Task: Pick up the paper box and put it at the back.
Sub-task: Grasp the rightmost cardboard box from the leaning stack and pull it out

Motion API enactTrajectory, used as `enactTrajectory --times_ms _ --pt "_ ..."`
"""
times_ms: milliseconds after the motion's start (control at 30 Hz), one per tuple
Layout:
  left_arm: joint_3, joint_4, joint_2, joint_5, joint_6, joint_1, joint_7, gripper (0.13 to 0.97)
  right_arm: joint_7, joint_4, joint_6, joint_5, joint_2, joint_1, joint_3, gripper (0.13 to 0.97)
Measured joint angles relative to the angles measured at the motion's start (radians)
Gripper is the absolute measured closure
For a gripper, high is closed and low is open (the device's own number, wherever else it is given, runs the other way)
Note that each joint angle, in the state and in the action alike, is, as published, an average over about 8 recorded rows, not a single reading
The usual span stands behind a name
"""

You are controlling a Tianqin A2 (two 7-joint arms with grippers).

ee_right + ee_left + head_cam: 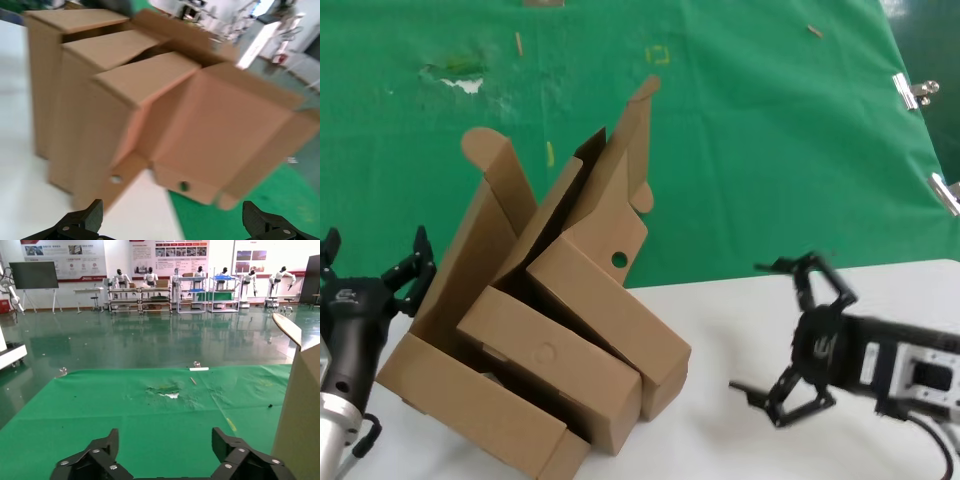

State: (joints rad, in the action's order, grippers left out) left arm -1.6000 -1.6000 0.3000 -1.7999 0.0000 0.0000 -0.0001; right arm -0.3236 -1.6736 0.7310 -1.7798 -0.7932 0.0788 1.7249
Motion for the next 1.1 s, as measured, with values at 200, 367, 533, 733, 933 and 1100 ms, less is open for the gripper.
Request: enactTrajectory --times_ms 200,367,533,733,933,1100 --pt "0.000 0.000 0.000 0.000 0.000 0.000 0.000 0.498 -0.035 0.071 0.063 0.003 0.033 0.031 0.061 0.144" --pt "0.000 0.000 0.000 0.000 0.000 0.000 0.000 0.634 -0.059 0.115 0.102 -0.001 0.067 0.061 0.096 0.165" --pt "0.000 0.000 0.000 0.000 0.000 0.000 0.000 0.661 -0.082 0.147 0.133 -0.009 0.098 0.082 0.120 0.222" --pt "0.000 0.000 0.000 0.000 0.000 0.000 0.000 0.785 -0.105 0.180 0.160 -0.017 0.119 0.096 0.133 0.245" --pt "0.000 0.000 0.000 0.000 0.000 0.000 0.000 0.863 -0.127 0.210 0.173 -0.026 0.138 0.108 0.133 0.362" --pt "0.000 0.000 0.000 0.000 0.000 0.000 0.000 0.925 -0.141 0.225 0.177 -0.036 0.157 0.119 0.128 0.455"
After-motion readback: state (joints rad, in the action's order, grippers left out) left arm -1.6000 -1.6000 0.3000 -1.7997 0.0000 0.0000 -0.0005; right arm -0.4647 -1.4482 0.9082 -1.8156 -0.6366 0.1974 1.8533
